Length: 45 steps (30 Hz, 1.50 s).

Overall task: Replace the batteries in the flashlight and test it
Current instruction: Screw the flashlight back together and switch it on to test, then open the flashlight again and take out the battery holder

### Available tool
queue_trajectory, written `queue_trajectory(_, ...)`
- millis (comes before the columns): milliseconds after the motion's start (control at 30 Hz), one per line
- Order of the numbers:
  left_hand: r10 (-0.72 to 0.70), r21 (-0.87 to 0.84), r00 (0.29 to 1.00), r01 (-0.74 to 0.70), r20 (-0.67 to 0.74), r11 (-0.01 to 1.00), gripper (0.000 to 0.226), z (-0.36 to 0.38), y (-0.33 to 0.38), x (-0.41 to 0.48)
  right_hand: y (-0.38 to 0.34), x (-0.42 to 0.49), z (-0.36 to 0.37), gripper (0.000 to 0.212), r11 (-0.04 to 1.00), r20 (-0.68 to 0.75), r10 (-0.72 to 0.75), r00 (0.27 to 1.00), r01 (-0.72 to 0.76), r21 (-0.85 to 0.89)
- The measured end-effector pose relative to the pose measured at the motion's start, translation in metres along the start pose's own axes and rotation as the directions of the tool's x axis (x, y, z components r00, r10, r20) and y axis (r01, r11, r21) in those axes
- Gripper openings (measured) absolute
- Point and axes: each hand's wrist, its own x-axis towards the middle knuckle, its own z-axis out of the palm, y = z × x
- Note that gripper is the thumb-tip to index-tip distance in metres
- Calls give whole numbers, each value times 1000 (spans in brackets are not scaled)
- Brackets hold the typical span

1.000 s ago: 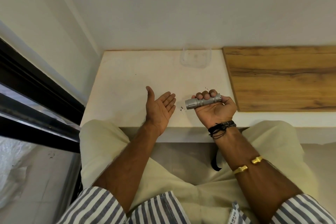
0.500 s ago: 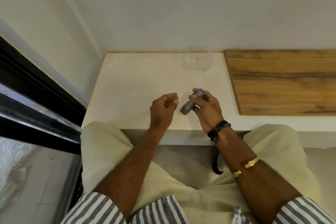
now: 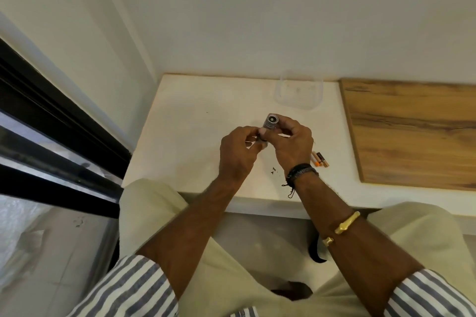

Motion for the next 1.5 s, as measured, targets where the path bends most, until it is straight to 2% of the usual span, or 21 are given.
queue_trajectory(267,61,13,998,-60,-19,998,17,-11,-15,62,-14,51,32,38,999,36,-21,999,22,-38)
queue_trajectory(400,49,38,999,-49,2,998,19,-13,-24,104,-17,86,47,36,999,57,-24,998,26,-44)
queue_trajectory(633,57,16,998,-56,-20,998,19,-8,-33,166,-19,147,70,35,986,80,-106,991,116,-123)
queue_trajectory(833,1,-30,1000,-1,-11,1000,14,6,-48,211,-9,193,86,35,970,104,-126,987,144,-195)
queue_trajectory(1100,-9,-35,1000,9,6,999,14,11,-65,234,4,212,100,34,962,101,-130,986,150,-228)
queue_trajectory(1267,-50,-44,999,50,3,998,18,14,-70,236,6,209,106,35,937,85,-141,986,160,-309)
queue_trajectory(1500,-34,0,999,34,-30,999,20,15,-71,247,5,218,117,38,946,37,-136,990,140,-291)
